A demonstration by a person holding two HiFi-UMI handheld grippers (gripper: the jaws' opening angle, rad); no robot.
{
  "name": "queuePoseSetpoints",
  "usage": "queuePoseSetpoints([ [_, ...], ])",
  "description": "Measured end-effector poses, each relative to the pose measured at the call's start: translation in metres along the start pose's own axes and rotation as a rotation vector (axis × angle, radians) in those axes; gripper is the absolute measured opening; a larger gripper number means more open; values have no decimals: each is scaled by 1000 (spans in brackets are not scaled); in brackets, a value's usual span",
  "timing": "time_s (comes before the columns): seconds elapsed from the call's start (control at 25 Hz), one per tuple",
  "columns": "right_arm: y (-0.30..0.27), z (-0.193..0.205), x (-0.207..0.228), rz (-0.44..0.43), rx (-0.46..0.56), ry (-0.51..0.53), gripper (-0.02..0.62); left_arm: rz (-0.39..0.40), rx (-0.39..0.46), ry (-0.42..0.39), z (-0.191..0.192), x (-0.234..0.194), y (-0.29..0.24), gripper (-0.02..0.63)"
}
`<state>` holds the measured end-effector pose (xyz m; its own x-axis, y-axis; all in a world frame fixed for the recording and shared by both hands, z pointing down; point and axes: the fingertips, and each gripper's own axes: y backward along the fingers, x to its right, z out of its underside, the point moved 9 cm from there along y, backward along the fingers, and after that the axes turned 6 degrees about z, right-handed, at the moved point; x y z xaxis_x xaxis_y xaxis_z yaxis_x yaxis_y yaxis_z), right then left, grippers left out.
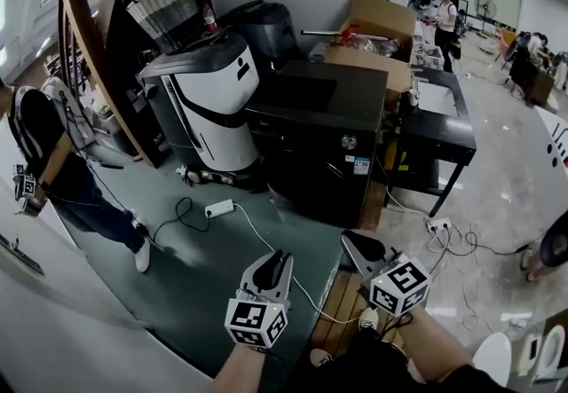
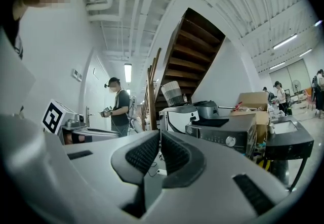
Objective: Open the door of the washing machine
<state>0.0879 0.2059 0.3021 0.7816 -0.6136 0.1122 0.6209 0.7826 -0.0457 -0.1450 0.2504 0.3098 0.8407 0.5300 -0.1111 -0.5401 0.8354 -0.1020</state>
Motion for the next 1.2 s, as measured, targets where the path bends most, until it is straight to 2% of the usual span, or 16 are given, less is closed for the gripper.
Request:
queuePoseSetpoints([
  [0.08,0,-3,-1,-6,11,9,33,6,5,-2,-2,0,0,104],
  [0.12,0,-4,-1,-6,18,12,68,12,8,-4,-3,0,-1,120],
  [0.24,-1,-7,2,7,43,15,118,27,16,-16,-6,0,-5,164],
  [0.4,-8,-9,10,20,60,18,141,30,18,-28,-8,-2,-12,219],
  [0.76,-39,-10,36,27,76,25,220,1,25,-57,-16,-23,-33,271],
  [1.2,-104,-2,114,2,45,35,233,-18,45,-35,-14,-55,-114,293],
])
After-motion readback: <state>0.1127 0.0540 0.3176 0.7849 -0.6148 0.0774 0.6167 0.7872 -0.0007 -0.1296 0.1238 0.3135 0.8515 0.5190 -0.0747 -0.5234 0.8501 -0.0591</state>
